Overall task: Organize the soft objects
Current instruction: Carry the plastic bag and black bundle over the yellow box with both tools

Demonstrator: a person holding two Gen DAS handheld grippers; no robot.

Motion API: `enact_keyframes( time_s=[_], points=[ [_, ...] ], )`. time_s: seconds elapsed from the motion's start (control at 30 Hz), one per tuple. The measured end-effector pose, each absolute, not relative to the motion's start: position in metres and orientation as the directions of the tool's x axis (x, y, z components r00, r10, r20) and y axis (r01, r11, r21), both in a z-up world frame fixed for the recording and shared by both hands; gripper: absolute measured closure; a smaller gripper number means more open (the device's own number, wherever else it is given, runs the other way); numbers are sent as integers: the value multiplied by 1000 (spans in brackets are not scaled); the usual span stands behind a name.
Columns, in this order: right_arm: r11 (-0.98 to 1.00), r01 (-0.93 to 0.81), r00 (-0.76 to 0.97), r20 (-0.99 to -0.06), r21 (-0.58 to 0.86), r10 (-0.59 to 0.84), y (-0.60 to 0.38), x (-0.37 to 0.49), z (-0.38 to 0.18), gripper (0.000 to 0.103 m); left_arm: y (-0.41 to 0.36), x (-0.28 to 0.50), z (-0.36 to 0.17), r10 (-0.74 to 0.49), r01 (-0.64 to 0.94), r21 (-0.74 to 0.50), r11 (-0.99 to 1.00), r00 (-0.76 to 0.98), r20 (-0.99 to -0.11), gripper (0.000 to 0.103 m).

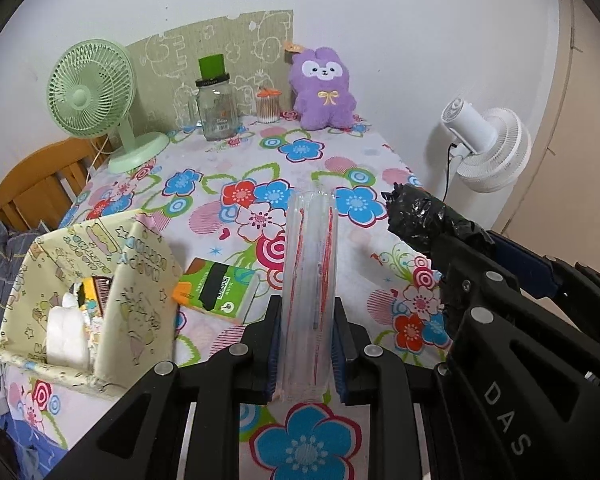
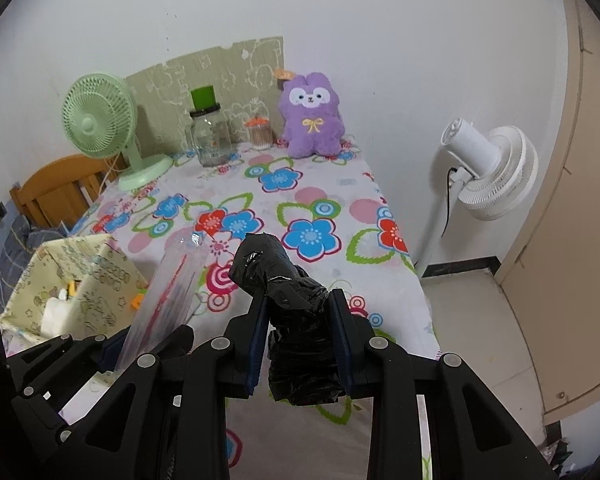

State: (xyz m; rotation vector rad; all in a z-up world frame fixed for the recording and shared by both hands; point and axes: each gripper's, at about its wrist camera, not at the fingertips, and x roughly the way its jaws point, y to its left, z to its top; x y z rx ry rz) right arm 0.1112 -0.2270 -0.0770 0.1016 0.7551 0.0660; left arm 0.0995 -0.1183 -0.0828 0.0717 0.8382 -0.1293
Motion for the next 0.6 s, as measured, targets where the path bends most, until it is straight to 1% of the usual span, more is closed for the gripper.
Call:
enact_keyframes(
  time_s=[0.6],
  points=[
    [992, -19, 770, -631, 127, 95, -210, 79, -31, 69, -101, 71, -38, -111, 177, 25, 984, 716, -690, 83]
  ],
)
